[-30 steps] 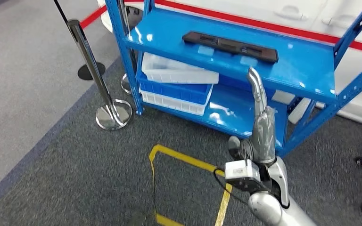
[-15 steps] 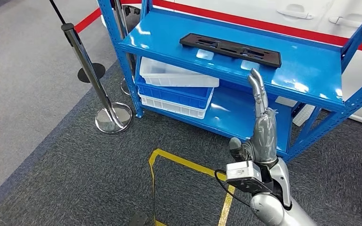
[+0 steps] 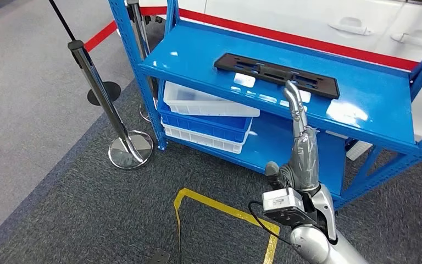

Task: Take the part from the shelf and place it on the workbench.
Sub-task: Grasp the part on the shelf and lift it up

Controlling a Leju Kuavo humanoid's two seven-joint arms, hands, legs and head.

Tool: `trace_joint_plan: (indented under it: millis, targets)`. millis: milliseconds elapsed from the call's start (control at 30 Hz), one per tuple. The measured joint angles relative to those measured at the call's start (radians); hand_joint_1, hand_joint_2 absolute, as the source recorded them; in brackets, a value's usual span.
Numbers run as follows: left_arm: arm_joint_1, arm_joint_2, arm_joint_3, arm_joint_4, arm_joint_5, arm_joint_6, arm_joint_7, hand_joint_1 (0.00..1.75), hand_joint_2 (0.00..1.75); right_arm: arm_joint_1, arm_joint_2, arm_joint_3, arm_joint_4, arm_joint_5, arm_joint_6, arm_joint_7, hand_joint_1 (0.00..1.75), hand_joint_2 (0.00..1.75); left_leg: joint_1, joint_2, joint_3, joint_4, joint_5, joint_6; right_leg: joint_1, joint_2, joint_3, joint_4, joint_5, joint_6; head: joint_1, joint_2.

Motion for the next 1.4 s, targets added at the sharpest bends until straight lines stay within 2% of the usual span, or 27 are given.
trace_joint_plan:
  millis: [67, 133, 167, 200, 233, 300, 333, 367, 400, 467, 533, 600, 667, 700, 733, 833, 867, 933, 1000, 1033, 1100, 1167, 1200, 1267, 1333, 1367, 1400]
  targets:
    - [-0.004, 0.000, 0.000, 0.000, 0.000, 0.000, -0.001, 0.00, 0.00, -0.001, 0.000, 0.001, 0.000, -0.003, 0.000, -0.002, 0.00, 0.00, 0.000, -0.001, 0.027, -0.007, -0.017, 0.009, 0.000, 0.000, -0.066, 0.105, -0.026, 0.002, 0.001, 0.000]
    - [-0.005, -0.001, 0.000, 0.000, 0.000, -0.001, -0.001, 0.00, 0.00, 0.001, -0.001, 0.002, 0.000, -0.004, 0.000, -0.003, 0.00, 0.00, -0.001, -0.003, 0.053, -0.008, -0.041, 0.012, 0.000, 0.000, -0.150, 0.193, -0.088, 0.007, 0.001, 0.000]
    - [-0.004, -0.001, 0.000, 0.000, 0.000, -0.001, -0.001, 0.00, 0.00, 0.002, -0.001, 0.003, 0.001, -0.004, 0.000, -0.003, 0.00, 0.00, -0.001, -0.005, 0.070, -0.007, -0.055, 0.012, 0.000, 0.000, -0.179, 0.203, -0.110, 0.010, 0.001, 0.000]
    - [-0.003, -0.001, 0.000, 0.000, 0.000, -0.002, -0.001, 0.00, 0.00, 0.003, -0.001, 0.003, 0.001, -0.004, 0.000, -0.003, 0.00, 0.00, -0.001, -0.006, 0.089, -0.007, -0.070, 0.012, 0.000, 0.000, -0.194, 0.185, -0.108, 0.012, 0.002, 0.000]
    - [-0.002, -0.001, 0.000, 0.000, 0.000, -0.002, -0.001, 0.00, 0.00, 0.003, -0.001, 0.003, 0.001, -0.004, 0.000, -0.004, 0.00, 0.00, -0.001, -0.007, 0.110, -0.006, -0.086, 0.010, -0.001, 0.000, -0.199, 0.142, -0.074, 0.011, 0.002, 0.000]
    - [-0.001, -0.001, 0.000, 0.001, 0.000, -0.002, -0.001, 0.00, 0.00, 0.005, -0.002, 0.004, 0.003, -0.004, 0.000, -0.004, 0.00, 0.00, -0.003, -0.010, 0.144, 0.002, -0.121, 0.003, 0.000, -0.002, -0.205, 0.031, 0.061, 0.006, 0.001, 0.000]
    - [-0.002, -0.001, 0.000, 0.001, 0.000, -0.003, 0.000, 0.00, 0.00, 0.006, -0.002, 0.005, 0.005, -0.004, 0.000, -0.004, 0.00, 0.00, -0.003, -0.011, 0.153, 0.008, -0.140, -0.003, 0.003, -0.002, -0.206, -0.006, 0.114, 0.001, 0.000, 0.000]
    - [-0.003, -0.001, 0.000, 0.001, 0.001, -0.003, 0.000, 0.00, 0.00, 0.007, -0.002, 0.007, 0.006, -0.004, 0.000, -0.004, 0.00, 0.00, -0.004, -0.012, 0.160, 0.015, -0.152, -0.009, 0.006, -0.002, -0.208, -0.025, 0.143, -0.005, -0.001, 0.000]
    - [-0.007, -0.002, 0.000, 0.001, 0.001, -0.003, 0.000, 0.00, 0.00, 0.006, -0.002, 0.008, 0.005, -0.004, 0.000, -0.004, 0.00, 0.00, -0.004, -0.013, 0.163, 0.023, -0.160, -0.014, 0.010, -0.002, -0.206, -0.028, 0.141, -0.013, -0.002, 0.000]
    - [-0.011, -0.003, 0.000, 0.001, 0.000, -0.003, -0.001, 0.00, 0.00, 0.000, -0.003, 0.008, 0.004, -0.004, 0.000, -0.006, 0.00, 0.00, -0.001, -0.010, 0.149, 0.065, -0.151, -0.024, 0.009, -0.001, -0.187, -0.032, 0.128, -0.028, -0.002, 0.000]
    - [-0.013, -0.004, 0.000, 0.001, 0.000, -0.004, -0.002, 0.00, 0.00, -0.002, -0.003, 0.008, 0.003, -0.003, 0.000, -0.008, 0.00, 0.00, 0.003, -0.007, 0.085, 0.171, -0.146, -0.036, 0.006, -0.001, -0.162, -0.040, 0.114, -0.039, -0.003, 0.000]
    - [-0.011, -0.005, 0.000, 0.001, 0.000, -0.004, -0.002, 0.00, 0.00, -0.002, -0.003, 0.008, 0.003, -0.003, 0.000, -0.009, 0.00, 0.00, 0.009, -0.004, -0.003, 0.282, -0.187, -0.048, 0.005, -0.001, -0.137, -0.045, 0.094, -0.043, -0.004, 0.000]
    - [-0.009, -0.004, 0.000, 0.001, 0.000, -0.004, -0.002, 0.00, 0.00, -0.001, -0.003, 0.008, 0.003, -0.003, 0.000, -0.009, 0.00, 0.00, 0.013, -0.002, -0.064, 0.314, -0.236, -0.054, 0.003, 0.001, -0.107, -0.045, 0.070, -0.041, -0.004, 0.000]
    - [-0.009, -0.004, 0.000, 0.001, 0.000, -0.004, -0.001, 0.00, 0.00, -0.001, -0.003, 0.008, 0.003, -0.003, 0.000, -0.009, 0.00, 0.00, 0.013, -0.002, -0.075, 0.291, -0.233, -0.054, 0.002, 0.001, -0.090, -0.045, 0.057, -0.039, -0.004, 0.000]
    - [-0.008, -0.004, 0.000, 0.001, 0.000, -0.004, -0.001, 0.00, 0.00, -0.001, -0.003, 0.008, 0.003, -0.003, 0.000, -0.009, 0.00, 0.00, 0.013, -0.001, -0.075, 0.243, -0.200, -0.052, 0.000, 0.001, -0.072, -0.046, 0.044, -0.037, -0.004, 0.000]
    - [-0.005, -0.003, 0.000, 0.002, 0.001, -0.004, -0.001, 0.00, 0.00, 0.000, -0.003, 0.009, 0.005, -0.004, -0.001, -0.008, 0.00, 0.00, 0.008, 0.003, -0.061, 0.075, -0.027, -0.036, 0.001, 0.004, -0.035, -0.047, 0.007, -0.023, -0.004, 0.000]
    - [-0.003, -0.003, 0.000, 0.002, 0.001, -0.004, 0.000, 0.00, 0.00, 0.001, -0.003, 0.009, 0.007, -0.005, -0.003, -0.007, 0.00, 0.00, 0.005, 0.004, -0.059, 0.048, 0.002, -0.029, 0.002, 0.006, -0.028, -0.047, 0.000, -0.016, -0.004, 0.000]
    - [-0.001, -0.003, 0.000, 0.002, 0.002, -0.004, 0.001, 0.00, 0.00, 0.000, -0.003, 0.009, 0.008, -0.008, -0.007, -0.005, 0.00, 0.00, 0.005, 0.003, -0.044, 0.033, 0.008, -0.014, 0.005, 0.008, -0.016, -0.045, -0.003, -0.004, -0.003, 0.000]
    - [-0.004, -0.004, 0.000, 0.002, 0.003, -0.005, 0.001, 0.00, 0.00, -0.001, -0.003, 0.009, 0.009, -0.012, -0.011, -0.004, 0.00, 0.00, 0.008, 0.005, -0.020, 0.017, 0.006, -0.003, 0.003, 0.006, -0.029, -0.008, -0.003, 0.001, 0.000, 0.000]
    - [-0.006, -0.005, 0.000, 0.002, 0.003, -0.006, 0.001, 0.00, 0.00, -0.001, -0.003, 0.009, 0.009, -0.016, -0.013, -0.004, 0.00, 0.00, 0.008, 0.005, -0.009, 0.011, 0.003, 0.001, 0.002, 0.005, -0.051, 0.033, -0.013, 0.002, 0.001, 0.000]
    - [-0.009, -0.005, 0.000, 0.002, 0.003, -0.007, 0.001, 0.00, 0.00, 0.001, -0.002, 0.009, 0.010, -0.026, -0.018, -0.004, 0.00, 0.00, 0.007, 0.008, 0.007, 0.007, -0.010, 0.008, 0.002, 0.004, -0.122, 0.141, -0.060, 0.005, 0.003, 0.000]
    - [-0.008, -0.005, 0.000, 0.002, 0.003, -0.009, 0.003, 0.00, 0.00, 0.004, -0.002, 0.009, 0.013, -0.041, -0.022, -0.006, 0.00, 0.00, 0.004, 0.013, 0.025, 0.008, -0.028, 0.010, 0.003, 0.003, -0.178, 0.194, -0.098, 0.009, 0.004, 0.000]
    - [-0.007, -0.005, 0.000, 0.002, 0.003, -0.010, 0.004, 0.00, 0.00, 0.005, -0.002, 0.009, 0.015, -0.049, -0.023, -0.008, 0.00, 0.00, 0.003, 0.018, 0.037, 0.010, -0.038, 0.011, 0.003, 0.002, -0.186, 0.176, -0.086, 0.010, 0.003, 0.000]
    - [-0.006, -0.006, 0.000, 0.002, 0.002, -0.011, 0.008, 0.00, 0.00, 0.006, -0.002, 0.009, 0.017, -0.061, -0.023, -0.015, 0.00, 0.00, 0.001, 0.030, 0.060, 0.013, -0.061, 0.009, 0.005, -0.021, -0.171, 0.068, 0.010, 0.006, 0.004, 0.000]
    - [-0.006, -0.007, 0.000, 0.002, 0.001, -0.013, 0.014, 0.00, 0.00, 0.005, -0.002, 0.009, 0.019, -0.072, -0.023, -0.018, 0.00, 0.00, -0.004, 0.044, 0.077, 0.021, -0.081, 0.002, 0.013, -0.058, -0.152, -0.021, 0.077, -0.005, 0.003, 0.000]
    - [-0.006, -0.007, 0.000, 0.002, 0.001, -0.014, 0.018, 0.00, 0.00, 0.004, -0.002, 0.009, 0.021, -0.076, -0.023, -0.019, 0.00, 0.00, -0.006, 0.053, 0.081, 0.027, -0.088, -0.003, 0.016, -0.068, -0.150, -0.036, 0.087, -0.012, 0.003, 0.000]
    - [-0.006, -0.007, 0.000, 0.003, 0.000, -0.016, 0.021, 0.00, 0.00, 0.004, -0.002, 0.009, 0.022, -0.080, -0.023, -0.020, 0.00, 0.00, -0.008, 0.060, 0.085, 0.031, -0.094, -0.008, 0.016, -0.063, -0.150, -0.036, 0.084, -0.017, 0.002, 0.000]
